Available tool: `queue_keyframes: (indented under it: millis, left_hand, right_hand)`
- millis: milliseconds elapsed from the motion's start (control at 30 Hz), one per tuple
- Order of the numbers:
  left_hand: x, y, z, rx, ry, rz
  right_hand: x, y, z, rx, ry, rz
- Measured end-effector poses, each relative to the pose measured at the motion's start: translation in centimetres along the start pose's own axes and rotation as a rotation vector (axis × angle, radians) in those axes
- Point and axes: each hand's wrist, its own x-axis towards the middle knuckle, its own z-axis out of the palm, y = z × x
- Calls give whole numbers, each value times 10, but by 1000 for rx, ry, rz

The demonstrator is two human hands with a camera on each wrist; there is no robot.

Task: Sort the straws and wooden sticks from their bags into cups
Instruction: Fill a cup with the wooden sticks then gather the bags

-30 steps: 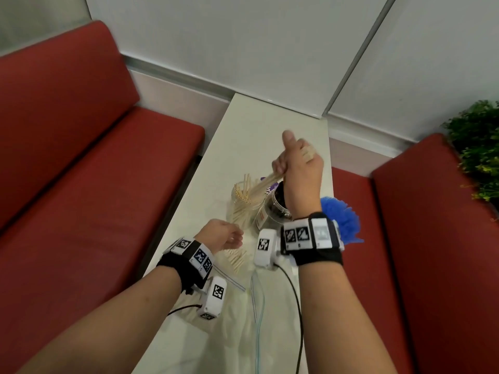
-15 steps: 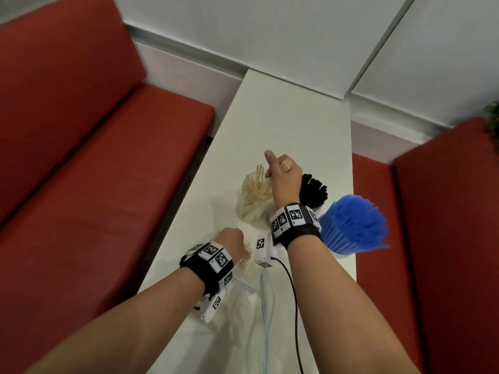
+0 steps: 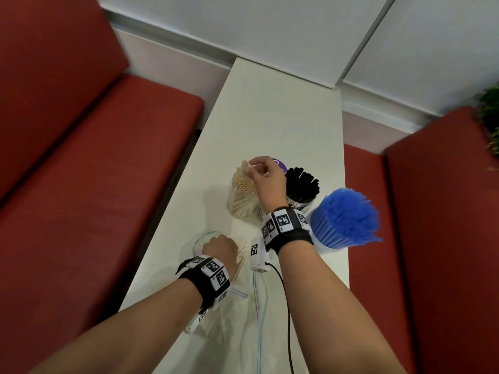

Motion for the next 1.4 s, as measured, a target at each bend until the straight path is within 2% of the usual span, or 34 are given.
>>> queue_keyframes:
  millis: [100, 200, 233, 367, 400, 533, 633, 700, 800, 1000, 1067, 1167, 1400]
  left_hand:
    - [-4, -10, -4, -44, 8, 101]
    - [-5, -13, -9, -12, 18, 137]
    - [-6, -13, -10, 0, 20, 142]
    - [-9, -17, -14, -26, 35, 138]
    - [-10, -19, -16, -49, 42, 142]
    - [-15, -25, -22, -113, 48, 157]
    - [-19, -29, -26, -165, 65, 193]
    - [-22, -33, -31, -201, 78, 222]
    - [-29, -39, -41, -256, 85, 261]
    - [-43, -54, -60, -496, 115, 329]
    - [-49, -56, -68, -553, 142, 379]
    - [-56, -55, -82, -623, 133, 428]
    - [-67, -50, -109, -843, 173, 489]
  right_hand:
    - [0, -4, -3, 55, 113, -92]
    - [-7, -10, -3, -16, 210, -224]
    - [-10, -10, -2, -61, 198, -237]
    - [-20, 0, -2, -249, -53, -130]
    - [-23, 2, -4, -262, -69, -130]
    - [-42, -10, -11, -159, 134, -323]
    - [-61, -17, -17, -79, 174, -442]
    - [-75, -11, -17, 15, 137, -374]
    - [-98, 15, -10, 194, 70, -157]
    - [-141, 61, 9, 290, -122, 280]
    - [-151, 63, 13, 326, -220, 318]
    - [-158, 58, 17, 313, -335, 286]
    - [-159, 52, 17, 324, -388, 335]
